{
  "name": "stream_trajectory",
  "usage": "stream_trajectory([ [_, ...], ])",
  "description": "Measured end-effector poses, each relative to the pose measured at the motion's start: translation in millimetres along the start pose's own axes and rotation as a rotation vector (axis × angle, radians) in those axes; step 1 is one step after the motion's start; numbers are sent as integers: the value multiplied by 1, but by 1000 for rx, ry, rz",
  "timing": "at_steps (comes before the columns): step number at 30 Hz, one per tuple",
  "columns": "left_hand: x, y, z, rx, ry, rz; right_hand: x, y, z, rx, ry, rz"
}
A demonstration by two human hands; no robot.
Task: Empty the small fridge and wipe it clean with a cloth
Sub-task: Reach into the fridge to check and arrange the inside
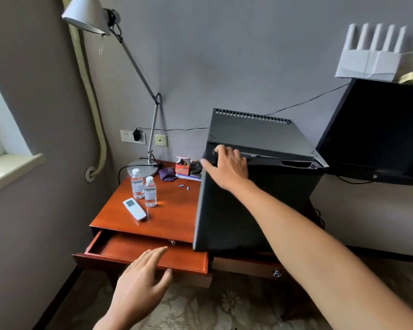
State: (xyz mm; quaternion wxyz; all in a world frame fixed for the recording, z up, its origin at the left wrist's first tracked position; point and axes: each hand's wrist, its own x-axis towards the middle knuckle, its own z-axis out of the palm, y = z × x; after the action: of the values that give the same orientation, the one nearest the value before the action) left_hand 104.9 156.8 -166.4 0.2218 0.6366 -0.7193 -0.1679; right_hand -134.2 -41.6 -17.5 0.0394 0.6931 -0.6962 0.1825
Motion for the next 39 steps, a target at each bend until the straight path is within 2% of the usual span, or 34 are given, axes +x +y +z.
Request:
stream_trajectory([
  [2,14,15,-5,-40,27,37,-40,-1,-13,-4,28,9],
  [4,30,33,-11,-179,38,59,-84,10,-31,24,27,15],
  [8,59,72,-10,-334,-1,154,-161,57,-79,96,-47,46],
  [13,75,145,25,-228,-102,314,-231,132,-136,-37,-362,186],
  [17,76,188,56,-85,-161,441,-260,170,-151,-153,-459,261],
  [20,77,202,70,53,-161,506,-273,194,-145,-295,-402,345],
  [24,78,203,77,164,-151,509,-283,226,-130,-477,-198,408],
  [27,80,197,80,201,-158,501,-278,236,-121,-470,-65,460],
  [29,84,191,81,208,-148,495,-267,224,-108,-422,-36,401],
  [33,107,161,73,233,-121,437,-216,161,-50,-252,-51,51],
  [36,114,145,68,213,-97,410,-181,138,-11,-174,-70,-14],
  [39,144,79,50,233,-32,298,-122,82,45,-113,-111,-103],
])
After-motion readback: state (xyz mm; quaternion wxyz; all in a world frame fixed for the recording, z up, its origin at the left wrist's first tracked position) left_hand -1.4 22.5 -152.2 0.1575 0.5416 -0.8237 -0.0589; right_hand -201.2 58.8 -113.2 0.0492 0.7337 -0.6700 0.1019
